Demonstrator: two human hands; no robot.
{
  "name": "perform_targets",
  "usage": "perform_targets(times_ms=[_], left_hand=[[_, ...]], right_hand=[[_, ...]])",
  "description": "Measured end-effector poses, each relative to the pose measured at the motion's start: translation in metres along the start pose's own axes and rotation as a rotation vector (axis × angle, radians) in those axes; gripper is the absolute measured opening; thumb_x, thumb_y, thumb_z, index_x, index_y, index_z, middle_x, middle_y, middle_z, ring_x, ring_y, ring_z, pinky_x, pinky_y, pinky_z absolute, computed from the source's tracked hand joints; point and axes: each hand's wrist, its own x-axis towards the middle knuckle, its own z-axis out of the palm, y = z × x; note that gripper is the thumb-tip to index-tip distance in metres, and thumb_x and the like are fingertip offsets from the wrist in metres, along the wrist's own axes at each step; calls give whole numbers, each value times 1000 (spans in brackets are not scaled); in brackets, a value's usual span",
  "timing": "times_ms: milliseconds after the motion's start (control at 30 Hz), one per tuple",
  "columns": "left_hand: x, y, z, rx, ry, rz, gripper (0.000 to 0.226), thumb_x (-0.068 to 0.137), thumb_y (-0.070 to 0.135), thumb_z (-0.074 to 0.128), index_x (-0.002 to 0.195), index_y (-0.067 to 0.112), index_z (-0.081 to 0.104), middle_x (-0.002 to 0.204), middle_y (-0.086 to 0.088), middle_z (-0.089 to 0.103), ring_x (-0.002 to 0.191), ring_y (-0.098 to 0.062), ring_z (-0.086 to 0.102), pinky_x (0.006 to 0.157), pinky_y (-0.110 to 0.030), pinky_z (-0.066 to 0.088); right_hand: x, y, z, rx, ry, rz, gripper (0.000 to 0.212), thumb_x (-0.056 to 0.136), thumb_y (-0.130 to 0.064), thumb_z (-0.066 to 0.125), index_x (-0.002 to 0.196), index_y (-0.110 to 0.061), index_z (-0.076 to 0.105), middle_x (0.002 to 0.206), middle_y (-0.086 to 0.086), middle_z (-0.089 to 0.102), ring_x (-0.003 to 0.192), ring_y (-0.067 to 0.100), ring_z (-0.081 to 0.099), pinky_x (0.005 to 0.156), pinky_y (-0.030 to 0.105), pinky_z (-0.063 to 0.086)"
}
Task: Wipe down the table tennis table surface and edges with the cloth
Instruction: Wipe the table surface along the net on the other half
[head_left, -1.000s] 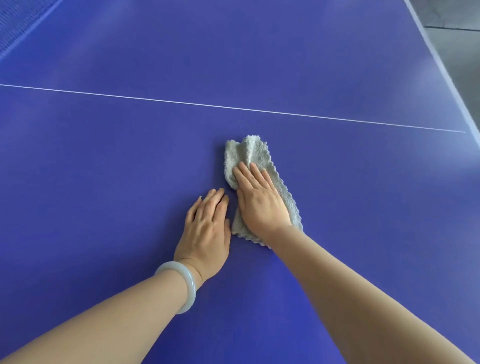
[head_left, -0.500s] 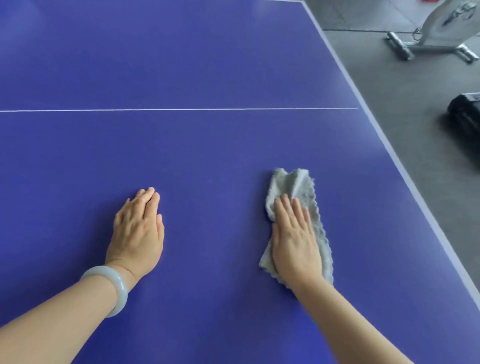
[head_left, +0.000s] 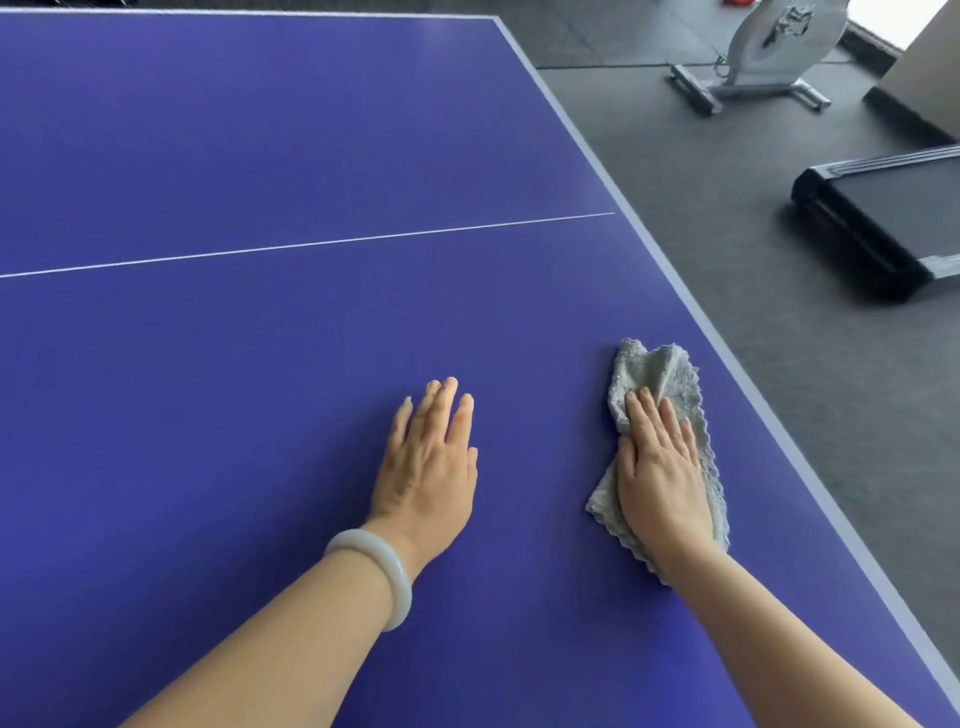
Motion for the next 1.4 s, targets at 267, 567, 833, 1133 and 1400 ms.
perform_targets(times_ms=[267, 567, 833, 1133, 1400], left_hand=[[6, 2, 11, -33, 13, -49, 59, 97, 35, 23, 145, 8, 45, 154, -15, 38, 144, -28, 34, 116, -50, 30], [9, 3, 9, -44, 19, -55, 57, 97, 36, 28, 145, 11, 47, 153, -11, 40, 143, -25, 36, 115, -49, 33], [11, -3, 10, -26, 7, -63, 60, 96, 37, 24, 146, 11, 45, 154, -10, 39, 144, -25, 35, 116, -49, 31], [16, -3, 10, -131, 82, -55, 52, 95, 29, 39, 138, 3, 51, 151, -17, 40, 142, -33, 36, 118, -51, 25], [8, -8, 17, -309, 171, 7, 40, 98, 13, 51, 137, 3, 54, 152, -16, 41, 144, -32, 31, 120, -46, 18]], right_hand=[[-2, -47, 22, 38, -143, -474, 51, 103, -19, 38, 154, -25, 32, 160, -17, 21, 152, 6, 5, 125, 32, 5], [185, -112, 45, -35, -131, -523, 51, 106, -31, 31, 156, -25, 25, 163, -7, 21, 152, 16, 10, 124, 32, 0], [194, 15, -3, -23, 68, 169, 53, 103, -32, 28, 155, -27, 29, 166, 3, 13, 153, 28, 5, 124, 42, -1], [-33, -49, 33, 15, -90, -524, 49, 104, -27, 35, 153, -22, 36, 160, -3, 30, 152, 19, 17, 125, 39, 10], [-73, 110, -37, -28, 178, 520, 55, 104, -24, 33, 157, -18, 22, 166, 3, 13, 153, 22, 4, 123, 38, -1]])
